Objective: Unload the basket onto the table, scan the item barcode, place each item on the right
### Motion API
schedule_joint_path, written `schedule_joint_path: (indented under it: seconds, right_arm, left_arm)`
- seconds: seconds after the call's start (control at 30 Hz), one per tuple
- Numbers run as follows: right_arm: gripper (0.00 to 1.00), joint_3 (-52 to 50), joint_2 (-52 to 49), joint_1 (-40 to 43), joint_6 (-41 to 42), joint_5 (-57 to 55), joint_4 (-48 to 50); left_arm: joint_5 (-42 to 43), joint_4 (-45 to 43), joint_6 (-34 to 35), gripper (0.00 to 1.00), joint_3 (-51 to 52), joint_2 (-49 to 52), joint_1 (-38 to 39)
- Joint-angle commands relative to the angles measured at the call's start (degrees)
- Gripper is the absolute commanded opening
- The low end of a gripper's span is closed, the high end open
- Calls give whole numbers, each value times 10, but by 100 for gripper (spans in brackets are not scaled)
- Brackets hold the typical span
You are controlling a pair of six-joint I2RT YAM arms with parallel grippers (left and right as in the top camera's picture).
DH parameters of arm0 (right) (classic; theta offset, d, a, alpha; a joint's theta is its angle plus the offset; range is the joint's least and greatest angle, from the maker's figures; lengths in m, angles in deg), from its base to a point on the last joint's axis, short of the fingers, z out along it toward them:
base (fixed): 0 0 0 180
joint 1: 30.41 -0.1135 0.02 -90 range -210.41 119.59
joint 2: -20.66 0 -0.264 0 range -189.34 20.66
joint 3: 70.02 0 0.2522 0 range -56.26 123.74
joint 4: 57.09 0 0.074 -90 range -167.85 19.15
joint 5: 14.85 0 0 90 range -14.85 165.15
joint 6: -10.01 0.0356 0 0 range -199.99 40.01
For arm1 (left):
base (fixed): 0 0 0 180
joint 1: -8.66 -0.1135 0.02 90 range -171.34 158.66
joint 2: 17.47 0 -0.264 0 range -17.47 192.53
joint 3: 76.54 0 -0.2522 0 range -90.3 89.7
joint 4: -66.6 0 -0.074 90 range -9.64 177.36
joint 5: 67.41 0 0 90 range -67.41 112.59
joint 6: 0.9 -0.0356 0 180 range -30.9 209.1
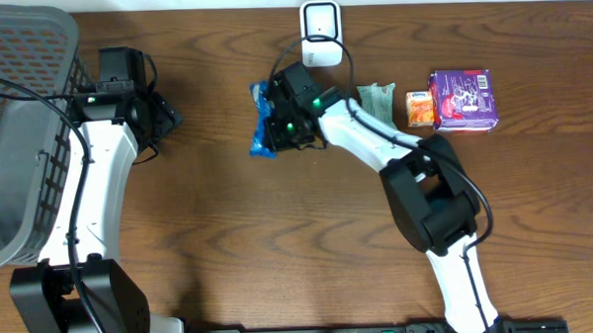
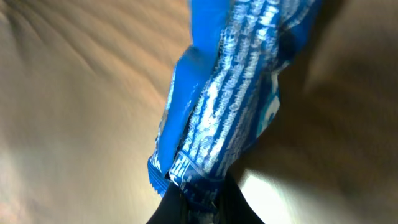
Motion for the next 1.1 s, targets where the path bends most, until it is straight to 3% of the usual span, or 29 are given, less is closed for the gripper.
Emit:
schedule_joint_path:
  seconds: [0.0,0.17,0.33,0.53,0.63,0.73,0.83,1.0,1.07]
  right_arm:
    - [1,4,28,7,-21,19,-79]
    - [1,5,48,8,-49,13,-212]
    - [2,9,89,10,-80,-29,-271]
    - [58,49,153,10,-81,-150,-300]
    - [63,56,178,10,-84,-186,-271]
    - [60,56,186,10,-87,-195,-227]
    - [45,55,178,10,-87,-195,-192]
    - [7,52,145,10,-84,-195,-166]
    - [1,52,126,9,-84,-195,-164]
  left_arm:
    - [-7,2,7,98,0,2,-1]
    - [-7,2,7,98,0,2,-1]
    - [-7,2,7,98,0,2,-1]
    - [-7,2,7,98,0,2,-1]
    - [-7,2,7,98,0,2,-1]
    - [-7,2,7,98,0,2,-1]
    - [-7,2,7,98,0,2,-1]
    - [-7,2,7,98,0,2,-1]
    - [-7,2,7,98,0,2,-1]
